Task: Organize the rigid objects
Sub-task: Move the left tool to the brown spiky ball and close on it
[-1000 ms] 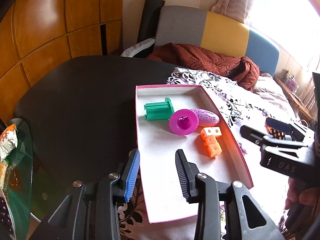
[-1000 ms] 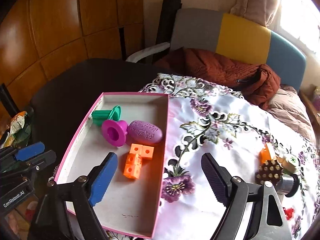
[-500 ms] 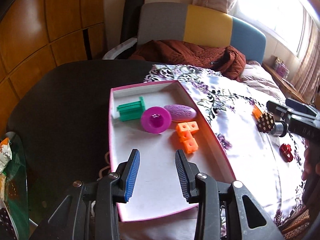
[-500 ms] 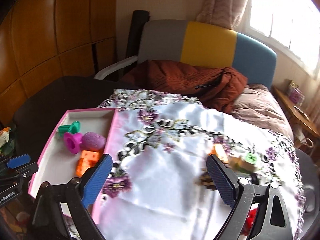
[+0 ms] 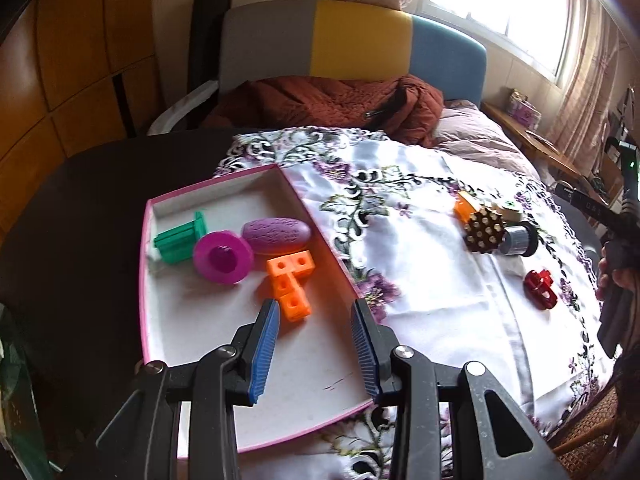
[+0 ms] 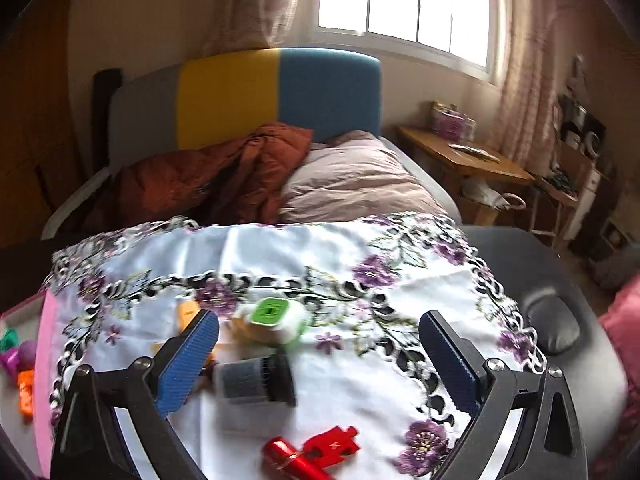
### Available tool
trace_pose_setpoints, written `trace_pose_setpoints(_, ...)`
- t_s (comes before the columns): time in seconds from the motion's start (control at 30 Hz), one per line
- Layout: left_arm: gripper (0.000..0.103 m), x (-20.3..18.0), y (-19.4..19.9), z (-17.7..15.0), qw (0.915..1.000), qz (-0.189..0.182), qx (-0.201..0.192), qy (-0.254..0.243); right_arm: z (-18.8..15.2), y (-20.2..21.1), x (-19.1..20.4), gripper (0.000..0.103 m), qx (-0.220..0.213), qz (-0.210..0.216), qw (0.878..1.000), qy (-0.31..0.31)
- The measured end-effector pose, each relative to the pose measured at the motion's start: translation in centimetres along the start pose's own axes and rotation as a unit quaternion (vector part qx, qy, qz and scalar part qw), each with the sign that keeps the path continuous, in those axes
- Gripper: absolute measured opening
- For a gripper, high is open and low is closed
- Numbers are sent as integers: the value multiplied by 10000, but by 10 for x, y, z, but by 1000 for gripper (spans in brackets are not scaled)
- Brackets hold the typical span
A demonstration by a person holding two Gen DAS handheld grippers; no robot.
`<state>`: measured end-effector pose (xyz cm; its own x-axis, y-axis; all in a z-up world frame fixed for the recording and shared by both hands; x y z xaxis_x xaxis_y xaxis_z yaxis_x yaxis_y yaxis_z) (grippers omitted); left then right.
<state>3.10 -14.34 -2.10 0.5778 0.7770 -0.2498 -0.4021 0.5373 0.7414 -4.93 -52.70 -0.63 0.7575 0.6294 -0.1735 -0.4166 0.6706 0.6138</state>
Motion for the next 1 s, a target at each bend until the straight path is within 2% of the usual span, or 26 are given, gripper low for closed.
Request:
trace_pose_setpoints(0.07, 42, -10, -7, 5, 9999, -122, 73, -68, -8, -14, -25, 101, 144, -135, 9986, -490)
trace_pose_setpoints(0.13, 45, -21, -17, 9, 9994, -251, 191, -138, -14, -29, -44, 101, 515, -266, 9946, -865)
trace_pose_setpoints(0.23, 49, -41, -35, 15, 9980, -487, 335, -235, -14, -34, -60, 101, 645, -157, 9893, -1302)
trace_pose_setpoints(0.43, 55, -84, -75, 28, 9918, -969, 706, -440, -17, -35, -55, 102, 829, 70, 9869, -1386)
trace_pose_setpoints(0.57, 74, -113, -103, 42, 9855, -1318, 849, -645, -18, -36, -52, 103, 903, 176, 9860, -1391)
trace_pose_setpoints(0.67, 80, -133, -122, 53, 9829, -1365, 858, -890, -17, -37, -53, 103, 945, 210, 9850, -1428)
trace_pose_setpoints(0.8, 82, -154, -149, 65, 9779, -1543, 916, -1070, -18, -42, -55, 103, 1035, 261, 9827, -1513)
trace_pose_setpoints(1.0, 82, -165, -190, 78, 9773, -1471, 1069, -1087, -18, -45, -54, 103, 1100, 360, 9811, -1552)
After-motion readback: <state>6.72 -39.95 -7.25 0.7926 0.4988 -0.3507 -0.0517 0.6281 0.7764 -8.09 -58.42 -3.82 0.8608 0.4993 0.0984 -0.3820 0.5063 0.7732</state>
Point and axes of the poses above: each gripper's, at about its wrist camera, not at the fingertips, and y roughly against the way its jaws point, x to its left, z to its top, the point moved 2 cm from there along -y, roughly the way its jaws point, and after that the axes turned 13 degrees about -z, right-handed, at the moved point
